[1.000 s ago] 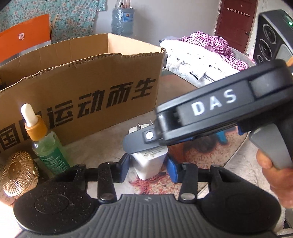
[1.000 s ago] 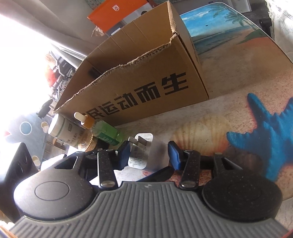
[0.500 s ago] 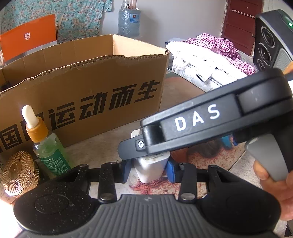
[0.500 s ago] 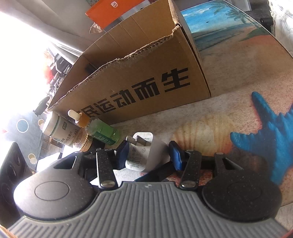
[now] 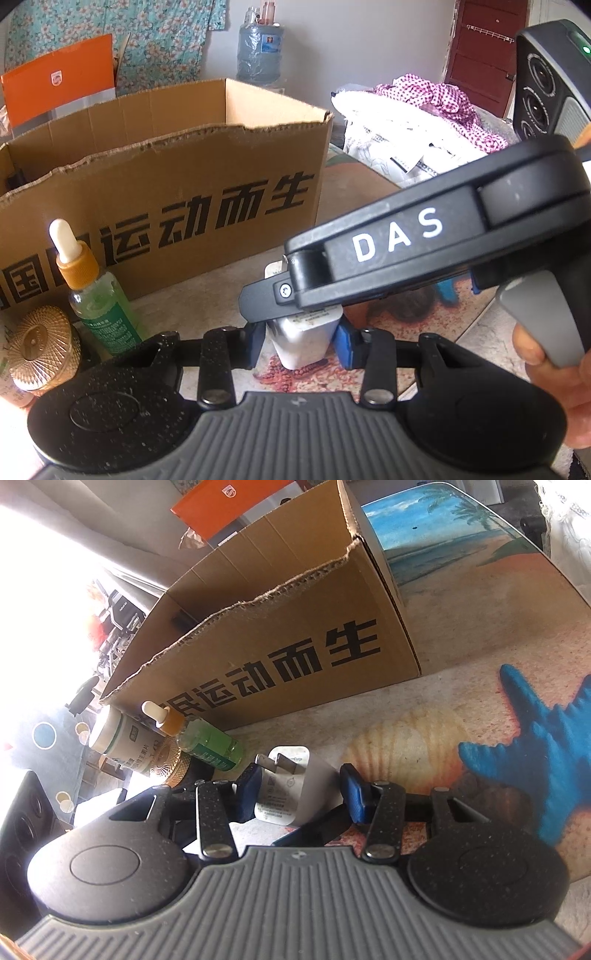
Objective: Organize rigid objects
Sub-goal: 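Carry the charger plug into the box and open the right gripper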
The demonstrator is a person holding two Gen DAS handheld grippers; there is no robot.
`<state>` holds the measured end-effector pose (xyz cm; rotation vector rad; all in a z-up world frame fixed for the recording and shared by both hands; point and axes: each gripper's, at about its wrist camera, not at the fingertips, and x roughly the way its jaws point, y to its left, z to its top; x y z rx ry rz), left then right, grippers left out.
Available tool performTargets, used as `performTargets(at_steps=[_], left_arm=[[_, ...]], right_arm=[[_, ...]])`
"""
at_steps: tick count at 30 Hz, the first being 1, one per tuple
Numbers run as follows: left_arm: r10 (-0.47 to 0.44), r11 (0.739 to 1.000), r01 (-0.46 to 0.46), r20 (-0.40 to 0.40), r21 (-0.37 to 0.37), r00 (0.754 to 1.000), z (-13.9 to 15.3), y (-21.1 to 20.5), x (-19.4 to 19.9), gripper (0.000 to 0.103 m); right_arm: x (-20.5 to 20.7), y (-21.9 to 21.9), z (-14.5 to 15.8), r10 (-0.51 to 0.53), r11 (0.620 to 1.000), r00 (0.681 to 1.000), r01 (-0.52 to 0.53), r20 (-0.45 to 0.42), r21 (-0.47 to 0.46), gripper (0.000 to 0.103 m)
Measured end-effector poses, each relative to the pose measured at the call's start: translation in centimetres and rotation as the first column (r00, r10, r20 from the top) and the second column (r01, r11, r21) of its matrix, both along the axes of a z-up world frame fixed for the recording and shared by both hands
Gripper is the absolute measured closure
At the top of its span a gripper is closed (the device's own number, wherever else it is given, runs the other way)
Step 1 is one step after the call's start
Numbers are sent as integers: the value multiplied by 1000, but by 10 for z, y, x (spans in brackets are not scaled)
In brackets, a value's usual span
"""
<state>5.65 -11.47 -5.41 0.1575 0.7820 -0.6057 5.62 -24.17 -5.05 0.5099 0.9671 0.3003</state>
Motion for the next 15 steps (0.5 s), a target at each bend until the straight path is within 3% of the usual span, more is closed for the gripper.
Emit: performTargets(at_steps=[6, 15], left_arm=[[13, 1000, -11, 53, -27, 998, 25, 7, -8, 63], [59, 995, -43, 194, -86, 979, 101, 25, 3, 63]], right_arm=[[-8, 3, 26, 6, 1000, 998, -6, 58, -15, 57], [-5, 15, 110, 28, 999, 969, -16, 247, -51, 57]])
